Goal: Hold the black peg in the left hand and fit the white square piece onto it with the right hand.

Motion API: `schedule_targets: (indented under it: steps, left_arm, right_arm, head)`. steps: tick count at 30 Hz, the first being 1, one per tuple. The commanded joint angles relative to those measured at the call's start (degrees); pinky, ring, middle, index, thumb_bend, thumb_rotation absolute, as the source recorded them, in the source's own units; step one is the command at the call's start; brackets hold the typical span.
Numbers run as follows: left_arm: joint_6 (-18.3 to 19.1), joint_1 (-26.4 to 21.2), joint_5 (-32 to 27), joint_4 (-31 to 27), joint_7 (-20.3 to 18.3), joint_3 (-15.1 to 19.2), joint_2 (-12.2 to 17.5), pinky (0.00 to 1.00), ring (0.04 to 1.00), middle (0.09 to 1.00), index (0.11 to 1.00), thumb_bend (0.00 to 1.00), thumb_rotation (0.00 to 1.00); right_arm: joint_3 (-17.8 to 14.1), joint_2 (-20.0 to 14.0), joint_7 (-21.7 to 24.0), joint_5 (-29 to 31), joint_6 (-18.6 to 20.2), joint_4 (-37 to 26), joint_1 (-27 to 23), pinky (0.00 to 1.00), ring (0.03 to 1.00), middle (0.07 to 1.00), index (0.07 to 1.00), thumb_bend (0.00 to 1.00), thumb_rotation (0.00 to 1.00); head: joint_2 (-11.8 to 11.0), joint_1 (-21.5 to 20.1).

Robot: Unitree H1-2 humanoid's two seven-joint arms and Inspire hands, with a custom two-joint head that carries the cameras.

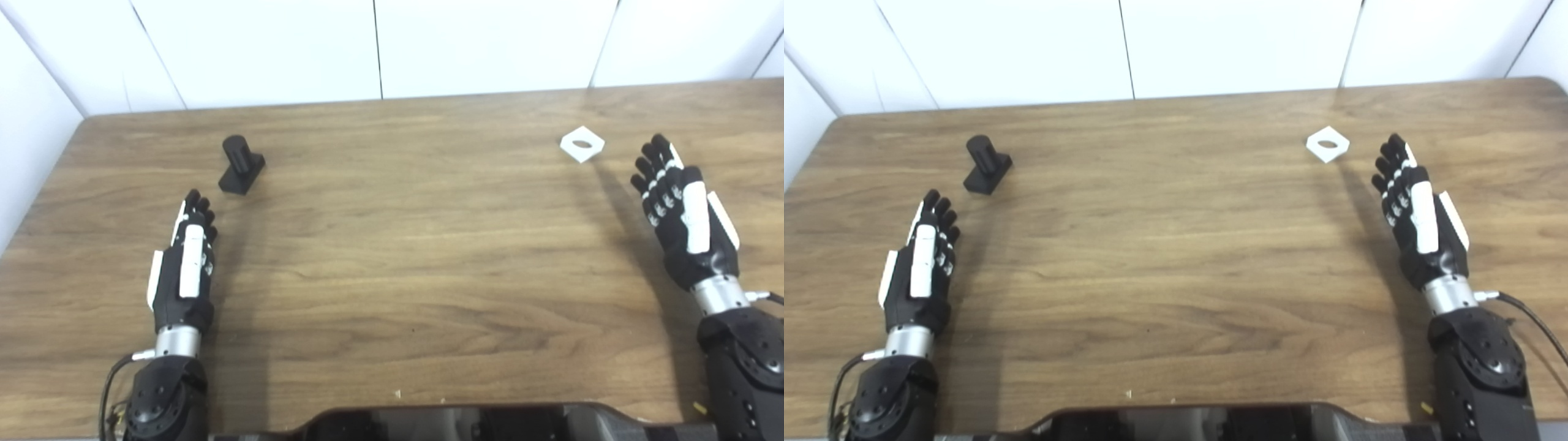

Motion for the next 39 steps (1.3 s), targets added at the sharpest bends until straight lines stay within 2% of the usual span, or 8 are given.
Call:
schedule_targets:
  steps: [1, 4, 7, 12, 21, 25, 30, 39]
  left_arm:
    - [0.3, -0.83, 0.8, -2.38, 0.39, -0.34, 0.26, 1.0, 1.0, 1.0, 1.0, 0.5, 0.83]
    - [1.62, -0.67, 2.83, -3.62, 1.36, -0.74, 0.48, 1.0, 1.0, 1.0, 1.0, 0.49, 0.83]
    - [4.13, -0.72, 11.03, -5.18, 4.85, -2.02, 0.88, 1.0, 1.0, 1.0, 1.0, 0.43, 0.68]
    - [9.9, -1.04, 28.03, -8.52, 9.86, -5.34, 1.4, 0.99, 1.0, 1.0, 0.975, 0.47, 0.5]
    - [14.32, -4.37, 42.73, -11.04, 14.1, -6.94, 1.01, 1.0, 1.0, 0.999, 0.895, 0.57, 0.28]
    - [15.23, -6.23, 45.84, -10.12, 14.88, -6.76, 1.45, 1.0, 1.0, 0.99, 0.865, 0.61, 0.27]
    - [18.39, -7.88, 54.86, -8.81, 15.57, -8.53, 3.09, 1.0, 1.0, 0.966, 0.803, 0.68, 0.26]
    - [25.23, -11.51, 65.78, -3.82, 11.86, -12.19, 5.96, 1.0, 1.0, 0.969, 0.734, 0.74, 0.35]
  right_arm:
    - [0.87, 2.79, 0.46, 1.18, -0.84, 4.25, 3.26, 1.0, 1.0, 1.0, 1.0, 0.54, 1.0]
    - [0.85, 2.7, 0.38, 0.89, -1.19, 4.5, 3.29, 1.0, 1.0, 1.0, 1.0, 0.55, 1.0]
    - [1.03, 2.36, 0.47, 0.43, -1.2, 4.84, 3.32, 1.0, 1.0, 1.0, 1.0, 0.55, 1.0]
    - [1.13, 1.99, 0.95, 0.47, -1.27, 5.8, 3.46, 1.0, 1.0, 1.0, 1.0, 0.54, 1.0]
    - [0.49, 2.18, 1.65, 1.22, -1.74, 7.59, 3.24, 1.0, 1.0, 1.0, 1.0, 0.53, 1.0]
    - [0.32, 2.26, 2.44, 1.93, -2.02, 8.52, 2.86, 1.0, 1.0, 1.0, 1.0, 0.53, 1.0]
    - [0.56, 2.01, 2.59, 1.32, -2.52, 9.28, 2.7, 1.0, 1.0, 1.0, 1.0, 0.54, 1.0]
    - [0.85, 1.99, 3.64, 1.97, -2.81, 11.23, 1.64, 1.0, 1.0, 1.0, 1.0, 0.55, 1.0]
  head:
    - [0.0, 0.12]
    - [-0.08, 0.3]
    - [-0.35, 0.7]
    - [-1.23, 1.48]
    - [-1.6, 1.97]
    - [-1.88, 2.35]
    - [-2.06, 2.72]
    - [-2.83, 2.57]
